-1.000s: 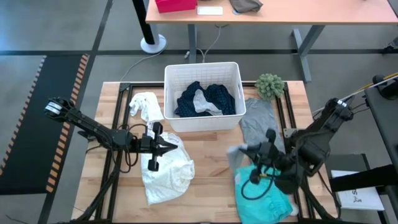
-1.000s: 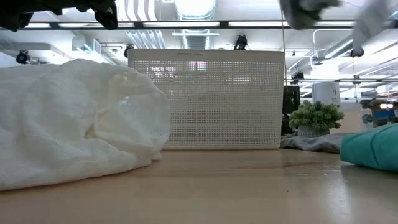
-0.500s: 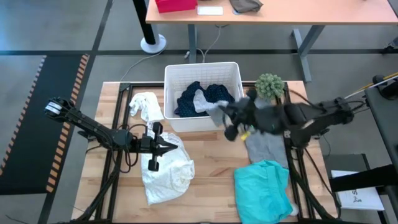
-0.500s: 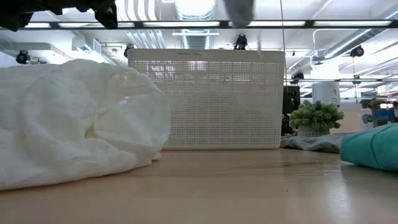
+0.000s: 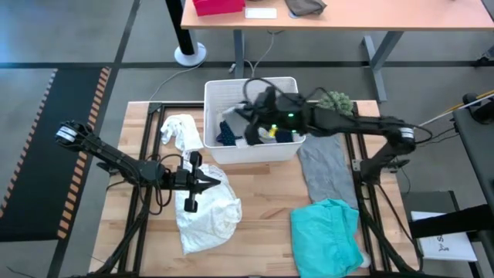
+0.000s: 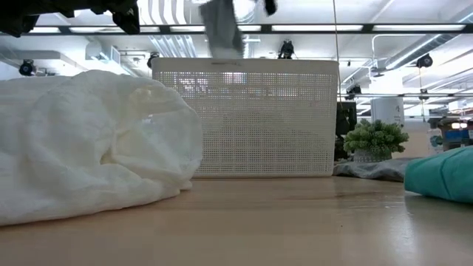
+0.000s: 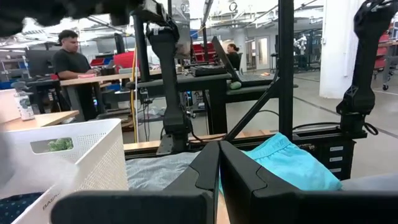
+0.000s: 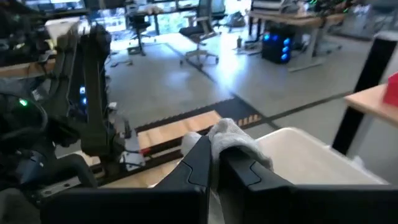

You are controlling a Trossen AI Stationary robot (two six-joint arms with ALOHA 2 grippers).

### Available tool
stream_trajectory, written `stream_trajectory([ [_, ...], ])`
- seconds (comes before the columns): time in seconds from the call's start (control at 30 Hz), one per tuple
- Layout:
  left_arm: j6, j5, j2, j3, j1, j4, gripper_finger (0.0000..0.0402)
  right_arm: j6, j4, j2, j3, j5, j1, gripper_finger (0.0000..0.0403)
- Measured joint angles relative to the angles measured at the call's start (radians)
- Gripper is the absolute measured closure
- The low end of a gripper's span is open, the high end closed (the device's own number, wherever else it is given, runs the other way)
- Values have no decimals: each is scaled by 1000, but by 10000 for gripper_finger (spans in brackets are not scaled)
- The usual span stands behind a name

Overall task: Sort clothes
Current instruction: Put the gray sock into the white laundry bin

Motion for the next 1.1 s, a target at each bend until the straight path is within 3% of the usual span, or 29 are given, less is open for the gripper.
stream_trajectory([
  [0.27,0,0,0,0,0,-5,402,78,-13,139,33,-45,-23,387],
  [0.73,0,0,0,0,0,-6,402,97,-136,159,173,-98,-21,167],
  [0.9,0,0,0,0,0,-6,402,127,-192,161,173,-126,-21,120],
  [1.1,-4,0,0,0,0,-6,402,197,-372,168,173,-137,-27,94],
])
